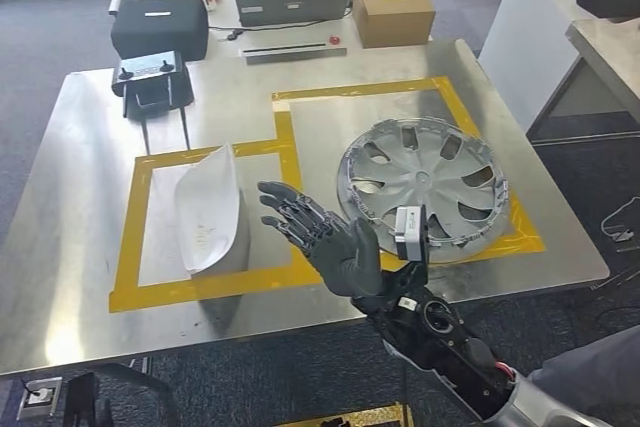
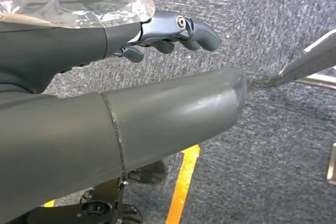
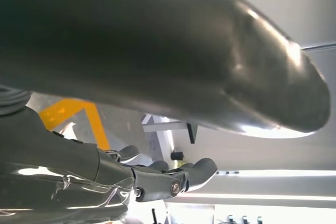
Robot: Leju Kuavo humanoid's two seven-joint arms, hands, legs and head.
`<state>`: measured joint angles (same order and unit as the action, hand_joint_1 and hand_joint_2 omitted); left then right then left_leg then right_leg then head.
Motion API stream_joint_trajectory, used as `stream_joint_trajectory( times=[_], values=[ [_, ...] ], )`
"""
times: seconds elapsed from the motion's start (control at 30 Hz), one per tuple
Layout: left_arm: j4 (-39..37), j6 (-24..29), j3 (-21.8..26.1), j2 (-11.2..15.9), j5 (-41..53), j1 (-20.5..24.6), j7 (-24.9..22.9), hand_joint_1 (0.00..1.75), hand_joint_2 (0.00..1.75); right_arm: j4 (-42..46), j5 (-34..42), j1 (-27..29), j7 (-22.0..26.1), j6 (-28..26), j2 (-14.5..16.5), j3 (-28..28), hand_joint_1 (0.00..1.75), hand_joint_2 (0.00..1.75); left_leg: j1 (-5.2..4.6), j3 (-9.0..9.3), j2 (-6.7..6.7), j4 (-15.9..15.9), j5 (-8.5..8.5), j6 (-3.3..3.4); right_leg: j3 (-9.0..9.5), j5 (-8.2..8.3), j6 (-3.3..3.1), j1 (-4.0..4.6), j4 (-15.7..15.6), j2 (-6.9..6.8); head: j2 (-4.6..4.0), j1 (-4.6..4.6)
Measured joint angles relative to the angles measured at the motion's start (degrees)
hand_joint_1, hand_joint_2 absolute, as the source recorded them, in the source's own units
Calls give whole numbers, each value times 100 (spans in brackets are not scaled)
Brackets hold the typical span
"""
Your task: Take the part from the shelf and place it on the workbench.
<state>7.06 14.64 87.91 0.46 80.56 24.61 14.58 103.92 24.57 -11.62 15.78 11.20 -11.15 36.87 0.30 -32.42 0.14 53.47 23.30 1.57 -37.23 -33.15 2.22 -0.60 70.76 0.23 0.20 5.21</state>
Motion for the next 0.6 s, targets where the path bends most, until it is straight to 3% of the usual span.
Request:
stream_joint_trajectory(
  times=[0.03, 0.1, 0.17, 0.23, 0.3, 0.37, 0.43, 0.5, 0.53, 0.6],
  values=[
    [0, 0, 0, -1, -1, -8, 0, 0, 0, -8, 0, -2, 0, 3, 0, 0, 0, 0, 0, -2, -1, 4, -6, -3, 166, 156, -7, 0, -263, -1, 0, 4],
    [0, 0, 0, -5, -5, -14, 0, 0, 0, -15, 0, -17, 0, 7, 0, -1, 0, 0, -11, -10, -6, 26, -12, -24, 620, 495, -40, 8, -1097, -1, 0, 20],
    [0, 0, 0, -9, -12, -12, 0, 0, 0, -21, 0, -37, 1, 10, 5, -2, 0, 0, -33, -52, -8, 55, -33, -74, 866, 616, -88, 26, -1614, 5, 0, 19],
    [0, 0, 0, -6, -16, -13, 0, 0, 0, -32, 0, -42, 1, 13, 14, -3, 0, 0, -43, -96, -7, 62, -77, -143, 875, 622, -145, 34, -1677, 14, 0, 2],
    [0, 0, 0, -2, -16, -14, 0, 0, 0, -42, 0, -47, 0, 15, 27, -4, 0, 0, -28, -153, -10, 162, 4, -213, 861, 681, -218, 14, -1694, 6, 0, -11],
    [0, 0, 0, 1, -17, -12, 0, 0, 0, -46, 0, -58, 0, 16, 42, -4, 0, 0, -7, -357, -13, 641, 349, -273, 824, 740, -284, -2, -1715, -13, 0, -43],
    [0, 0, 0, 4, -21, -19, 0, 0, 0, -59, 0, -59, 0, 16, 48, -4, 0, 0, 6, -697, -13, 1462, 779, -315, 751, 789, -313, 3, -1711, -24, 0, -71],
    [0, 0, 0, 4, -29, -33, 0, 0, 0, -77, -1, -56, 0, 16, 48, -3, 0, 0, 18, -827, -13, 1870, 916, -330, 677, 836, -308, 6, -1705, -25, 0, -75],
    [0, 0, 0, 4, -32, -36, 0, 0, 0, -84, -1, -55, 0, 16, 48, -3, 0, 0, 23, -706, -12, 1707, 818, -325, 650, 856, -299, 6, -1703, -25, 0, -75],
    [0, 0, 0, 8, -33, -27, 0, 0, 0, -87, -1, -54, 0, 16, 49, -2, 0, 0, 27, -190, -14, 854, 481, -299, 619, 888, -270, 7, -1698, -24, 0, -76]
  ],
)
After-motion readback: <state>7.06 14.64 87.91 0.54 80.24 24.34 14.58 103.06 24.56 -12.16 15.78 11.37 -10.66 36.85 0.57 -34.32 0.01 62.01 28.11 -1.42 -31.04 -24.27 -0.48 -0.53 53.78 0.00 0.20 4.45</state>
